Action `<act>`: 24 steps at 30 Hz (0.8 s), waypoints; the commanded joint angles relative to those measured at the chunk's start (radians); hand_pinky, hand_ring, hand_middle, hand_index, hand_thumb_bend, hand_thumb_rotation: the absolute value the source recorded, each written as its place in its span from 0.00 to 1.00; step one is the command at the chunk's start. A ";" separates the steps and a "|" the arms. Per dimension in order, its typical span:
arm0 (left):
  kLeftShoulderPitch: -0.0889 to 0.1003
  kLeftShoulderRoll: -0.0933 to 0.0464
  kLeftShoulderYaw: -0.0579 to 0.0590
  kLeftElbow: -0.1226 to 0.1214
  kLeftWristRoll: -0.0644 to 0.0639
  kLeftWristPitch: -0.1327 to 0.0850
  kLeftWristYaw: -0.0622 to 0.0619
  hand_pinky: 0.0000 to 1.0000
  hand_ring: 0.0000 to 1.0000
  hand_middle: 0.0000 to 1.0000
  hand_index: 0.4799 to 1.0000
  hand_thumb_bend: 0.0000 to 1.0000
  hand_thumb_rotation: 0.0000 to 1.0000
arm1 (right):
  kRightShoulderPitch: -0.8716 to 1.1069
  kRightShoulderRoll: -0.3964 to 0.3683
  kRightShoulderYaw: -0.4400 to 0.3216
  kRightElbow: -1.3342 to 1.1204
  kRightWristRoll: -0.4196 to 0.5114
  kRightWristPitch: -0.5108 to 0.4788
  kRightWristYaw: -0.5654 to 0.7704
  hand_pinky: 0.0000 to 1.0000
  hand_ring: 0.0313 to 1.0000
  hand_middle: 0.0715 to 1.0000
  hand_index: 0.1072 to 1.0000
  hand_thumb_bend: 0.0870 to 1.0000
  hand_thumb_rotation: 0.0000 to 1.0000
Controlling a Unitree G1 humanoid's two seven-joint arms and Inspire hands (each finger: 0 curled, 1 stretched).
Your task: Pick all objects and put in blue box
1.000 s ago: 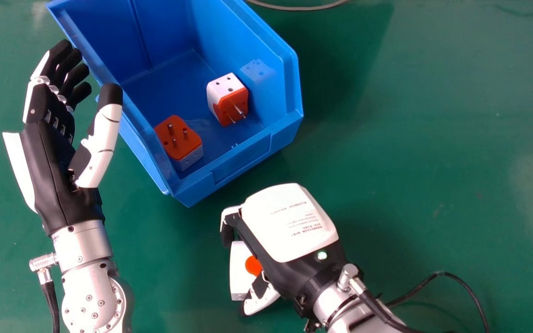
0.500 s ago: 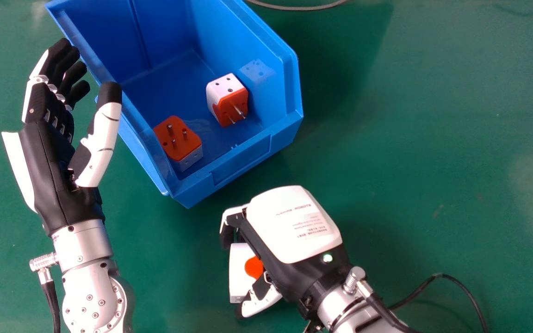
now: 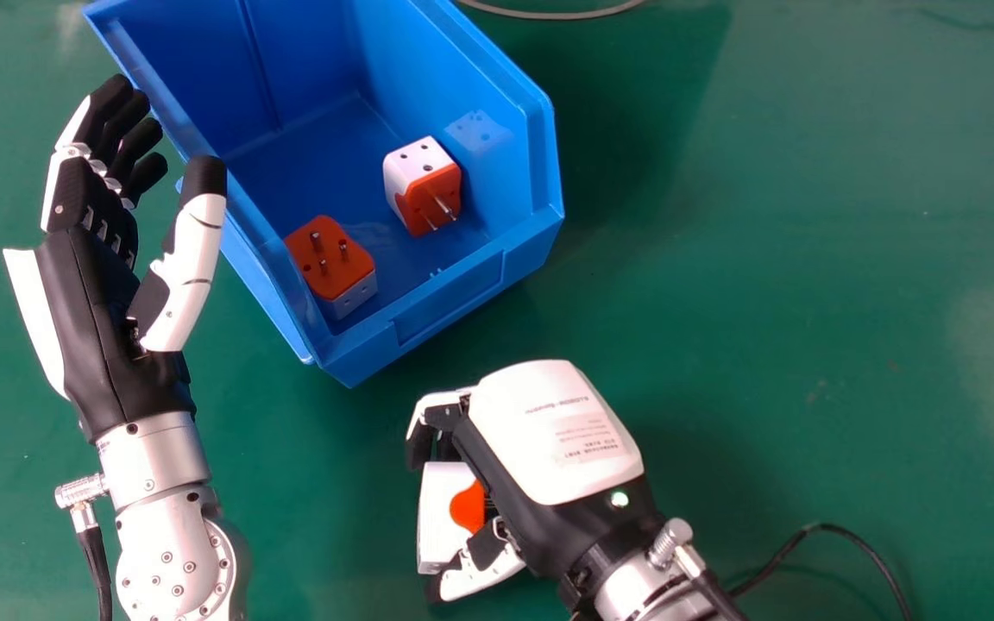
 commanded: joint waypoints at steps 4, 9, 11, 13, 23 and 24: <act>0.000 0.003 -0.006 -0.008 -0.002 -0.017 -0.008 0.79 0.80 0.82 0.61 0.67 0.46 | -0.002 -0.002 -0.010 0.023 0.036 -0.067 -0.081 0.17 0.35 0.42 0.45 0.47 0.00; -0.002 0.005 -0.003 -0.002 0.003 -0.022 -0.004 0.79 0.80 0.82 0.61 0.67 0.46 | -0.015 -0.016 -0.019 0.055 0.063 -0.155 -0.175 0.18 0.36 0.42 0.45 0.47 0.00; 0.000 0.006 -0.002 -0.004 0.006 -0.022 -0.002 0.79 0.80 0.82 0.61 0.67 0.46 | -0.026 -0.025 -0.023 0.081 0.068 -0.214 -0.246 0.18 0.36 0.42 0.45 0.47 0.00; 0.003 0.006 -0.002 -0.005 0.006 -0.023 -0.004 0.79 0.80 0.82 0.62 0.67 0.46 | -0.032 -0.033 -0.026 0.100 0.073 -0.256 -0.287 0.19 0.36 0.42 0.45 0.47 0.00; 0.008 0.004 -0.004 -0.011 0.001 -0.020 -0.008 0.78 0.80 0.82 0.62 0.67 0.46 | -0.041 -0.029 -0.037 0.152 0.085 -0.356 -0.400 0.28 0.38 0.45 0.45 0.47 0.00; 0.009 0.004 -0.004 -0.012 0.000 -0.020 -0.008 0.78 0.80 0.82 0.62 0.67 0.46 | -0.041 -0.028 -0.038 0.154 0.088 -0.362 -0.401 0.28 0.38 0.45 0.45 0.47 0.00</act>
